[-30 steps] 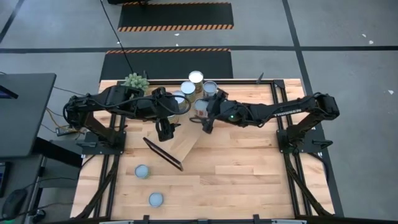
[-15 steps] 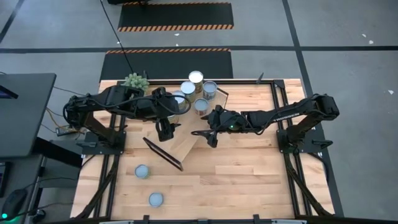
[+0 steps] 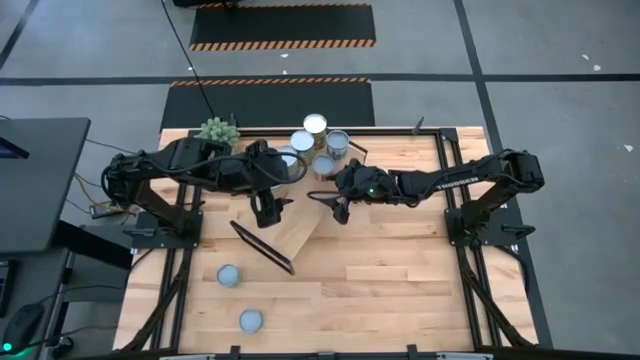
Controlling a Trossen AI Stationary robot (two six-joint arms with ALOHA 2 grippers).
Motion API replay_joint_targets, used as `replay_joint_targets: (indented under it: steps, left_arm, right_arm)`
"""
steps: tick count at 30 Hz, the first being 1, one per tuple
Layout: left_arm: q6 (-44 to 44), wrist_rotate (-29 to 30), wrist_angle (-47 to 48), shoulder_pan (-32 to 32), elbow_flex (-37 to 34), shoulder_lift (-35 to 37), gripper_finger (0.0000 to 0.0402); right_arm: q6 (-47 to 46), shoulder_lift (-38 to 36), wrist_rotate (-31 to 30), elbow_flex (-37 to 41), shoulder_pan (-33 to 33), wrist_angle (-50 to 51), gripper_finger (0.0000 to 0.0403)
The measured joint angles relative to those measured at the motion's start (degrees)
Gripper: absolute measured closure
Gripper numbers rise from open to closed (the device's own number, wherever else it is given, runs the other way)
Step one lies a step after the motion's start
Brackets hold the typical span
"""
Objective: Pick and place cans onto a shelf
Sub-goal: Put the canned tomatoes on the shelf, then put the canned green peas on the shelf
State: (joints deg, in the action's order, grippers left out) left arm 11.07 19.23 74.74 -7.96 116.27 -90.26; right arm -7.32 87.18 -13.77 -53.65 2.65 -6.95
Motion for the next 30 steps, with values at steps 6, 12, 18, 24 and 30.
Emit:
replay_joint_targets:
  steps: [6, 12, 18, 24, 30]
  left_arm:
    - [0.0, 0.0, 0.0, -1.0, 0.0, 0.0, 0.0068]
    - [0.6, -3.6, 0.0, -1.7, 0.0, 0.0, 0.0068]
    - [2.5, -16.6, 4.9, -8.3, -0.1, 0.0, 0.0068]
    - [12.3, -17.5, 9.8, -18.7, -7.4, -0.4, 0.0068]
    - [23.4, -20.1, 5.7, -28.9, -16.4, 0.0, 0.0068]
  right_arm:
    - [1.0, 0.0, 0.4, 0.0, 1.1, -0.3, 0.0056]
    - [-0.6, -1.5, 2.4, 0.0, 0.6, 0.5, 0.0056]
    - [-1.7, -9.6, 2.7, 0.0, -3.1, 6.9, 0.0056]
    - [-3.5, -18.9, -1.8, 0.0, -7.9, 15.1, 0.0056]
    - [-3.7, -23.2, -7.1, 0.0, -14.5, 18.7, 0.0056]
